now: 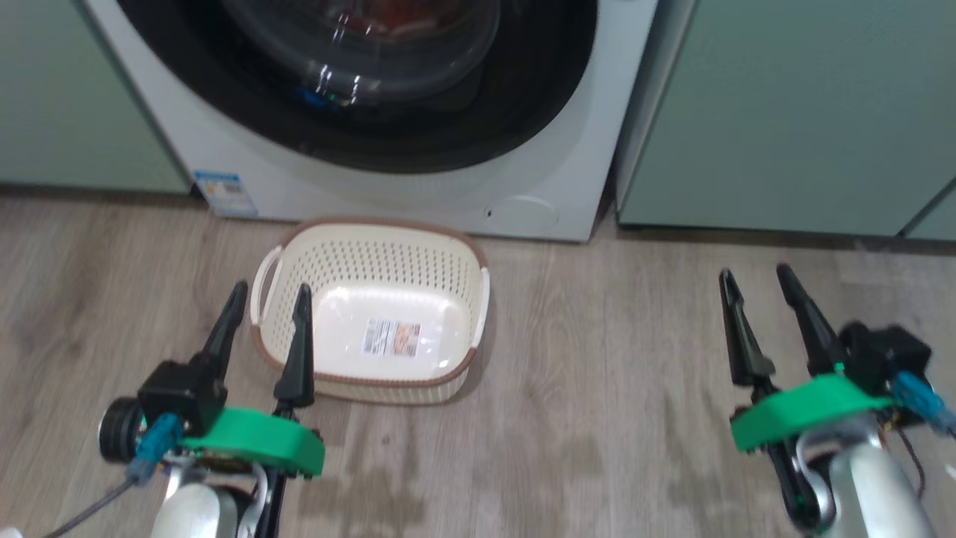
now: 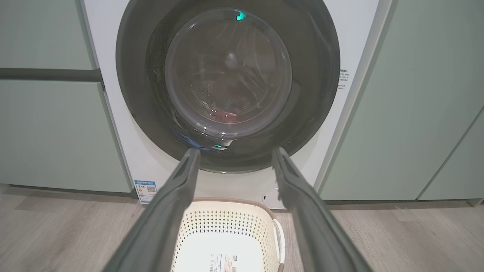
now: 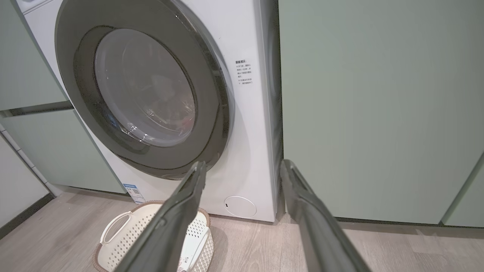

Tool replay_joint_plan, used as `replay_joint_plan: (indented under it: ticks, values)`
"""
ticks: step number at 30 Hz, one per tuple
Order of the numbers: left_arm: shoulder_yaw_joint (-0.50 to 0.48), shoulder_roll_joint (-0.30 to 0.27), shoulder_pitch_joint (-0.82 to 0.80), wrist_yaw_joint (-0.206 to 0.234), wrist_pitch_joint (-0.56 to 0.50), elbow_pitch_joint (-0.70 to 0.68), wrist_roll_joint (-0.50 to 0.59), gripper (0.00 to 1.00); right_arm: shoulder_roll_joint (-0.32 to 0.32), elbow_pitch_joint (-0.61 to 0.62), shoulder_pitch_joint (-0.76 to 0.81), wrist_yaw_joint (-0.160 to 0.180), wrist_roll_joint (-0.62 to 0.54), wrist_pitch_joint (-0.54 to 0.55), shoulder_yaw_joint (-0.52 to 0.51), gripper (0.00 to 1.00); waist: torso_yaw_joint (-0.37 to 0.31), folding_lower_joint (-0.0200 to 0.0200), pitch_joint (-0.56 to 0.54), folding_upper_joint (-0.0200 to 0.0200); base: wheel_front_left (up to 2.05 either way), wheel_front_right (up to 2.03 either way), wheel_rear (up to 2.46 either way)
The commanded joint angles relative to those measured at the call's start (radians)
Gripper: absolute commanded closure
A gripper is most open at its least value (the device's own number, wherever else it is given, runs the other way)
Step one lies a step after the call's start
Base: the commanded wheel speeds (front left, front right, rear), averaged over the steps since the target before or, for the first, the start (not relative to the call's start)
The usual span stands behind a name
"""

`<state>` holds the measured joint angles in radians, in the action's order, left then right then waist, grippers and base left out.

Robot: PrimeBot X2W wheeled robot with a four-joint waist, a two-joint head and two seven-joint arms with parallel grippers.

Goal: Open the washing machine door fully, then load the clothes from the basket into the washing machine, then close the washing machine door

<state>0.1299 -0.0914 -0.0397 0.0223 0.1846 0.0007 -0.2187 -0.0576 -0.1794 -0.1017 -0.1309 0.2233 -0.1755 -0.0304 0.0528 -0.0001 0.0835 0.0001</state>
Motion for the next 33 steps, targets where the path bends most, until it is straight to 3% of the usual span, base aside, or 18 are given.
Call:
replay_joint_plan:
  ticks: [1, 15, 33]
  values:
    - [-0.030, -0.021, -0.011, 0.008, -0.003, -0.041, 0.007, 0.00, 0.007, 0.059, 0.002, 0.000, 0.006, 0.006, 0.016, 0.00, -0.021, 0.0001, -0.033, -0.0001, 0.00, 0.00, 0.00]
    - [-0.008, -0.035, 0.055, 0.013, -0.013, -0.050, 0.011, 0.00, 0.007, 0.258, 0.179, 0.000, -0.001, 0.108, -0.040, 0.00, -0.043, 0.0001, -0.096, -0.0001, 0.00, 0.00, 0.00]
    - [0.008, -0.044, 0.052, 0.018, -0.006, -0.035, 0.001, 0.00, 0.007, 0.284, 0.204, 0.000, 0.010, 0.126, -0.049, 0.00, -0.051, 0.0001, -0.094, -0.0001, 0.00, 0.00, 0.00]
